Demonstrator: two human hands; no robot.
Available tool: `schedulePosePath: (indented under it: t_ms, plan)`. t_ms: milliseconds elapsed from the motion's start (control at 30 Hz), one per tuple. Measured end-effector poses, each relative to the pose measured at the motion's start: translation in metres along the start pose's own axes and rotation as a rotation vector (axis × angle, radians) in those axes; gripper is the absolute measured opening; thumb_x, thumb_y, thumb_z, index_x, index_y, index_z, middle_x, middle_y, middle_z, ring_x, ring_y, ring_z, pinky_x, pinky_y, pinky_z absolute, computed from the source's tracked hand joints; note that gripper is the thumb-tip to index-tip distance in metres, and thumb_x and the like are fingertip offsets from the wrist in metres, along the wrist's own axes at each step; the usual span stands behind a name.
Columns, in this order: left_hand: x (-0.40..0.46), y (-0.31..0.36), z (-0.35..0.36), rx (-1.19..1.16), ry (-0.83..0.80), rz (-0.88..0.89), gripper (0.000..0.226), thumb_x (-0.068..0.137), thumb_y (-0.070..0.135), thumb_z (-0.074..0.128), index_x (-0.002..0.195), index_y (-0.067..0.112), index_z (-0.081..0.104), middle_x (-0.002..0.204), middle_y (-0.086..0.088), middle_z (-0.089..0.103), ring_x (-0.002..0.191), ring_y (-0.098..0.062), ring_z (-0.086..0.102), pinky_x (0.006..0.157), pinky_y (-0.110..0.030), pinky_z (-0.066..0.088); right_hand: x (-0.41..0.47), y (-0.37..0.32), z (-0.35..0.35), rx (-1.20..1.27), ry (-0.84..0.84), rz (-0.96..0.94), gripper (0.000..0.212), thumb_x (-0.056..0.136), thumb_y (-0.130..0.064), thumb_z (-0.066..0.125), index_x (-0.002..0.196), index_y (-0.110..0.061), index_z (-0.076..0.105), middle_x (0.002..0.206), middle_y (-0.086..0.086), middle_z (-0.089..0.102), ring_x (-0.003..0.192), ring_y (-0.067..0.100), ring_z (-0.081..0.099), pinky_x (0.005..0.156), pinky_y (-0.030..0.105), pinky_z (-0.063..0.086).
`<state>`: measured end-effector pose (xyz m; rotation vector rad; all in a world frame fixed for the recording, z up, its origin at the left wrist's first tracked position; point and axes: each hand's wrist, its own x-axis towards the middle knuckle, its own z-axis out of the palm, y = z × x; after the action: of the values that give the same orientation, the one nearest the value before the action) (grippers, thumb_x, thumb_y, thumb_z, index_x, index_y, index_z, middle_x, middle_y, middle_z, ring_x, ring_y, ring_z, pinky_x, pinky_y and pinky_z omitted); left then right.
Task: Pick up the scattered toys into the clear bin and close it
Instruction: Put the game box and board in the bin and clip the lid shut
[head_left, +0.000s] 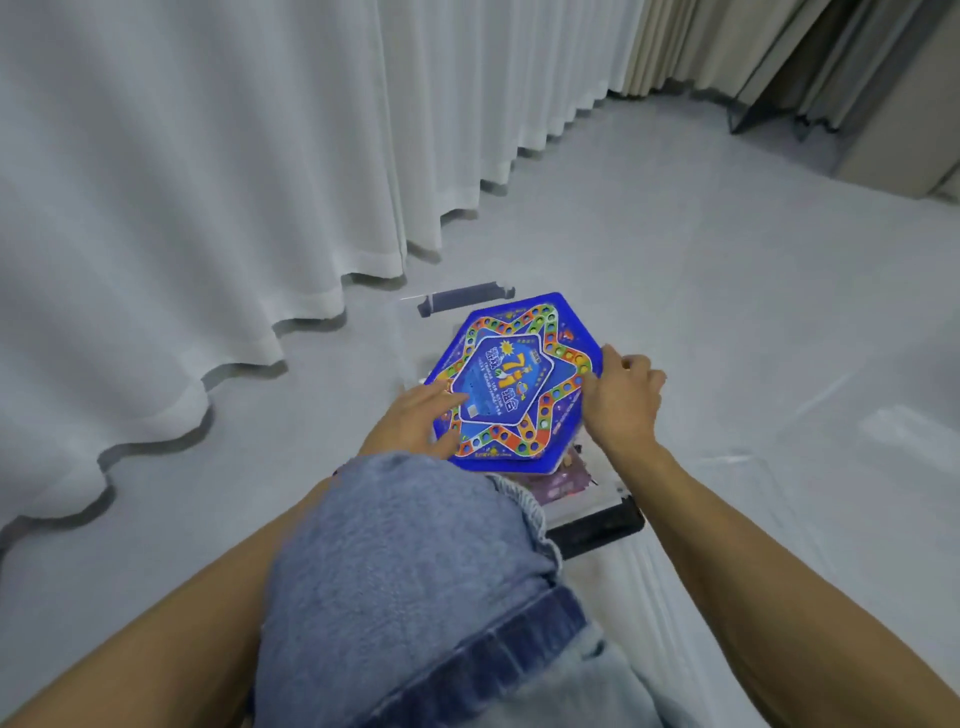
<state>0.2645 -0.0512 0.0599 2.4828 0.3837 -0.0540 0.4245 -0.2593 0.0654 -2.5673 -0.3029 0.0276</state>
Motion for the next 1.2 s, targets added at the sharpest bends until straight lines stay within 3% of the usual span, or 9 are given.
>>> schedulePosePath:
  t_ms: [67, 167, 333, 500, 567, 733, 900, 1067, 1200]
  plan:
    - [0.01, -0.004, 0.011, 0.145, -0.145, 0.045, 0.07, 0.085, 0.063, 0.043, 0.146, 0.03, 0.038, 0.158, -0.009, 0.027, 0.148, -0.029, 0.017, 0.12, -0.043, 0.017, 0.002, 0.015, -0.009, -0.25, -0.043, -0.086, 0.053, 0.1, -0.044, 0.052, 0.146, -0.02, 0.04, 0.15, 0.011, 0.036, 0.137, 0.028, 0.034, 0.103, 0.045, 0.038]
    - [0.022, -0.003, 0.023, 0.409, -0.243, 0.026, 0.061, 0.098, 0.05, 0.042, 0.153, 0.035, 0.02, 0.163, -0.005, 0.013, 0.15, -0.028, 0.002, 0.12, -0.038, 0.009, -0.007, 0.041, -0.022, -0.119, -0.115, -0.098, 0.052, 0.102, -0.041, 0.049, 0.15, -0.025, 0.037, 0.155, 0.006, 0.034, 0.14, 0.026, 0.033, 0.108, 0.048, 0.036]
    - [0.021, -0.007, 0.042, 0.516, -0.08, -0.002, 0.082, 0.073, 0.084, 0.001, 0.148, 0.053, 0.011, 0.164, 0.003, 0.004, 0.15, -0.027, -0.001, 0.118, -0.052, 0.017, -0.068, 0.133, -0.022, 0.241, 0.215, 0.142, 0.026, 0.098, -0.018, 0.047, 0.121, -0.017, 0.061, 0.12, 0.005, 0.059, 0.106, 0.023, 0.059, 0.095, 0.041, 0.049]
    - [0.022, -0.002, 0.051, 0.624, -0.052, -0.023, 0.063, 0.092, 0.069, 0.028, 0.148, 0.055, 0.004, 0.164, 0.005, -0.006, 0.15, -0.028, -0.004, 0.117, -0.057, 0.014, -0.143, 0.216, 0.042, -0.177, -0.373, 0.366, 0.043, 0.095, -0.032, 0.054, 0.136, -0.021, 0.049, 0.134, 0.007, 0.052, 0.121, 0.028, 0.05, 0.095, 0.04, 0.045]
    - [0.021, -0.005, 0.053, 0.63, -0.054, -0.035, 0.064, 0.091, 0.07, 0.027, 0.149, 0.054, 0.004, 0.164, 0.006, -0.007, 0.15, -0.027, -0.005, 0.117, -0.057, 0.015, -0.165, 0.22, 0.059, -0.341, -0.413, 0.339, 0.05, 0.093, -0.031, 0.058, 0.139, -0.022, 0.041, 0.135, 0.004, 0.045, 0.125, 0.026, 0.042, 0.092, 0.04, 0.042]
    - [0.016, -0.001, 0.057, 0.628, -0.058, -0.048, 0.069, 0.084, 0.081, 0.016, 0.147, 0.057, 0.003, 0.163, 0.008, -0.009, 0.15, -0.026, -0.006, 0.116, -0.061, 0.011, -0.169, 0.214, 0.065, -0.345, -0.252, 0.32, 0.05, 0.088, -0.004, 0.055, 0.135, -0.013, 0.042, 0.126, 0.01, 0.047, 0.112, 0.028, 0.049, 0.08, 0.035, 0.044]
    - [0.021, 0.013, 0.048, 0.531, -0.068, -0.111, 0.063, 0.092, 0.069, 0.026, 0.148, 0.054, 0.001, 0.163, 0.006, -0.011, 0.15, -0.025, -0.008, 0.118, -0.058, 0.006, -0.12, 0.191, 0.016, -0.043, 0.084, 0.345, 0.048, 0.091, -0.005, 0.057, 0.139, -0.004, 0.051, 0.127, 0.026, 0.052, 0.112, 0.041, 0.052, 0.094, 0.044, 0.046]
    - [0.027, 0.02, 0.037, 0.324, -0.067, -0.132, 0.062, 0.097, 0.056, 0.038, 0.151, 0.048, 0.009, 0.164, 0.003, -0.005, 0.15, -0.027, -0.007, 0.117, -0.059, 0.012, -0.064, 0.151, -0.062, 0.286, 0.215, 0.319, 0.013, 0.088, -0.012, 0.054, 0.1, -0.012, 0.06, 0.099, 0.01, 0.054, 0.081, 0.028, 0.057, 0.069, 0.028, 0.046]
    - [0.027, 0.024, 0.03, -0.068, 0.049, -0.158, 0.069, 0.098, 0.046, 0.047, 0.154, 0.038, 0.009, 0.164, 0.001, 0.001, 0.151, -0.022, -0.002, 0.12, -0.05, 0.013, -0.053, 0.078, -0.091, 0.275, 0.196, -0.012, 0.043, 0.089, -0.017, 0.066, 0.131, -0.013, 0.058, 0.116, 0.007, 0.06, 0.094, 0.02, 0.06, 0.088, 0.03, 0.048]
